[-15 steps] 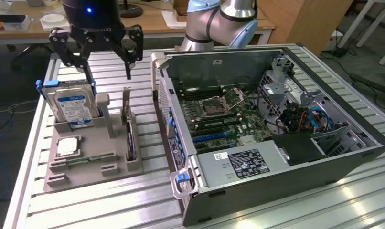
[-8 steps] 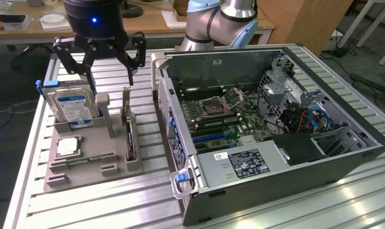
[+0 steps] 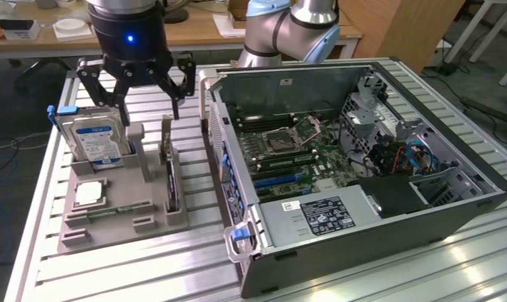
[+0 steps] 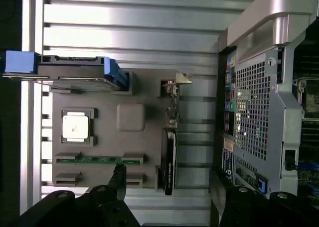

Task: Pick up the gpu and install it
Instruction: 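Pick up the gpu and move the gpu toward the slot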

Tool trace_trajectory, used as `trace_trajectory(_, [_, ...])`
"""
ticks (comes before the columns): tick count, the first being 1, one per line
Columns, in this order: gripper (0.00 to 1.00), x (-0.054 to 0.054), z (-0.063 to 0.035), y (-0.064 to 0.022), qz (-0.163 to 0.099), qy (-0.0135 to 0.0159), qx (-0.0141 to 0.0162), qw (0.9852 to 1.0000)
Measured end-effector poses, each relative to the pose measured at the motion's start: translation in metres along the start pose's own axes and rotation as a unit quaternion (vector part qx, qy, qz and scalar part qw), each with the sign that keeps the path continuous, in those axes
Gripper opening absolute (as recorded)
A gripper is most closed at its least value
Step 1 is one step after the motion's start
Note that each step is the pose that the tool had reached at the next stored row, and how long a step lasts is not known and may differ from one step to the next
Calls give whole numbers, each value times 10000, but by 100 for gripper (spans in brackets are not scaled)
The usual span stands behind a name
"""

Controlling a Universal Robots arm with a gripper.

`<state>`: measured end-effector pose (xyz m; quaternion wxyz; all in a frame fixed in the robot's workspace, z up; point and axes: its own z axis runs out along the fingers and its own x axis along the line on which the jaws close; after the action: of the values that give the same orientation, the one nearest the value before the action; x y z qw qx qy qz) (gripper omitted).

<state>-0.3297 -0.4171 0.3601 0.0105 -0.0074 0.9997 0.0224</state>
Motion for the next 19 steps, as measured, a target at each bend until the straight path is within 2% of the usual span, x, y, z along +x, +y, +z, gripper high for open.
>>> trace_trajectory(15, [76, -17, 241, -27, -2, 0, 0, 10000])
trace_trajectory(19, [76, -66, 298, -31, -12, 0, 1, 10000])
